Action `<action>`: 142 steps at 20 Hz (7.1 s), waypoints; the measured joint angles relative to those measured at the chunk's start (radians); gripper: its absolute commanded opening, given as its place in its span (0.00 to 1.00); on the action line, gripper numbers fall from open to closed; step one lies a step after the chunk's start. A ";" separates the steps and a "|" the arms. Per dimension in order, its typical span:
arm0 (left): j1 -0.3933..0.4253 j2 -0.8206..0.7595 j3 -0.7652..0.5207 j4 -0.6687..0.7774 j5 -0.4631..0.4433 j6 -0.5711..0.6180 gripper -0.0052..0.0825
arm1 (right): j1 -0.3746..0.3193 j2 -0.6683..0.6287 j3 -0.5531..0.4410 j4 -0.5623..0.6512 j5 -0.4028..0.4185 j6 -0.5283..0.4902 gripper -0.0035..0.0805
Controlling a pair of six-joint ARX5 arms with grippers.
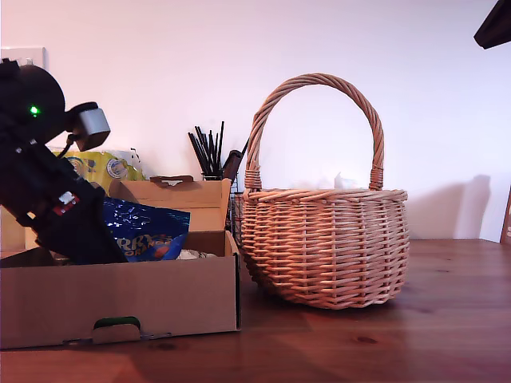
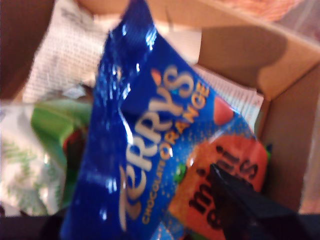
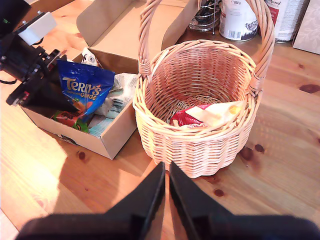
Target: Move the bags of Easter eggs from the cardboard box on the left into the woven basket on the right side.
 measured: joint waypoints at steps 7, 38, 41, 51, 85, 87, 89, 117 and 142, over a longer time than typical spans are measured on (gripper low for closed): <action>0.002 0.040 0.004 0.017 0.050 -0.001 0.06 | 0.000 0.000 0.000 0.000 0.000 0.000 0.03; -0.274 -0.084 0.202 0.227 0.316 -0.379 0.03 | 0.000 0.000 0.000 0.000 0.000 0.000 0.03; -0.393 -0.084 0.203 0.400 0.001 -0.388 0.03 | 0.000 0.000 0.000 -0.001 0.000 0.000 0.03; -0.554 0.078 0.205 0.721 -0.537 -0.200 0.03 | 0.000 0.000 0.000 -0.003 0.000 0.000 0.03; -0.726 0.084 0.225 0.573 -0.663 -0.027 0.27 | 0.013 0.000 0.000 -0.003 0.000 0.000 0.03; -0.724 0.000 0.227 0.491 -0.664 -0.076 0.12 | 0.013 0.000 0.000 -0.003 0.000 0.000 0.03; -0.719 -0.084 0.229 0.385 -0.664 -0.110 0.03 | 0.013 0.000 0.000 -0.003 0.000 0.000 0.03; -0.060 -0.213 0.059 -0.005 -0.297 0.240 0.95 | 0.013 0.040 0.000 0.001 0.000 -0.025 0.03; 0.007 0.093 0.182 -0.151 -0.291 0.240 0.29 | 0.013 0.044 0.000 0.001 -0.023 -0.026 0.03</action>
